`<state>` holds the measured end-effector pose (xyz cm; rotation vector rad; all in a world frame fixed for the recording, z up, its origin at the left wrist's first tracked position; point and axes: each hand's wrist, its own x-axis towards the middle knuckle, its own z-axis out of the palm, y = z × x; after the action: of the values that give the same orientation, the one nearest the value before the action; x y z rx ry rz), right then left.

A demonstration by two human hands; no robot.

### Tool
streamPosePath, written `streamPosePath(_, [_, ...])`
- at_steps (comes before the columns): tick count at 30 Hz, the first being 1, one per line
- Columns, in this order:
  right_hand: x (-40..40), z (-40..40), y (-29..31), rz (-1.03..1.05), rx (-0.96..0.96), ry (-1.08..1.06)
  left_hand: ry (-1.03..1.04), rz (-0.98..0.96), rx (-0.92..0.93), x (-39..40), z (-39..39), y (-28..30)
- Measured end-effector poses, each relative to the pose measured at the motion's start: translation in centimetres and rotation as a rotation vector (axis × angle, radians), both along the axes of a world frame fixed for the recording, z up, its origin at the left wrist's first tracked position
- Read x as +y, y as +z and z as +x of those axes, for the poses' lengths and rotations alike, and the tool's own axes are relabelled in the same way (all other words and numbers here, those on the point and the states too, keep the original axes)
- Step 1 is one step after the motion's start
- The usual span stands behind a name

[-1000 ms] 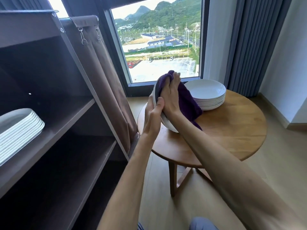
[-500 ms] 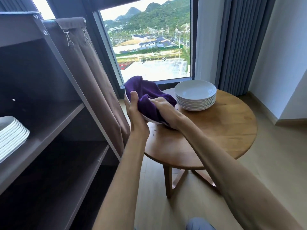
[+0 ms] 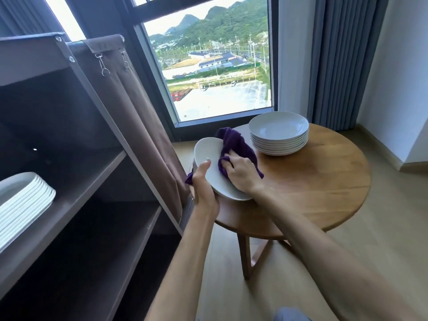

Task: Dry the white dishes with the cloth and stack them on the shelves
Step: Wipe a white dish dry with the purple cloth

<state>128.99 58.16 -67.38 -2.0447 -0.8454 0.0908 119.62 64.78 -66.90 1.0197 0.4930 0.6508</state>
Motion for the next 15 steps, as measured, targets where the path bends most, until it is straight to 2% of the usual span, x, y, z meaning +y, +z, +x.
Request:
streamPosePath(3, [0.5, -0.6, 2.0, 0.28, 0.121, 0.054, -0.075, -0.031, 0.054, -0.8, 0.0, 0.3])
streamPosePath(7, [-0.3, -3.2, 3.3, 0.539, 0.524, 0.27, -0.022, -0.075, 0.005, -0.6, 0.5, 0.8])
streamPosePath(9, [-1.3, -3.7, 4.1, 0.525, 0.58, 0.356, 0.008, -0.085, -0.014, 0.0, 0.5, 1.1])
streamPosePath(13, [-3.3, -3.5, 4.9, 0.321, 0.449, 0.483, 0.005, -0.076, 0.051, 1.7, 0.1, 1.2])
streamPosePath(15, [-3.6, -3.4, 4.6, 0.239, 0.43, 0.465, 0.004, -0.091, -0.02, 2.2, -0.3, 1.0])
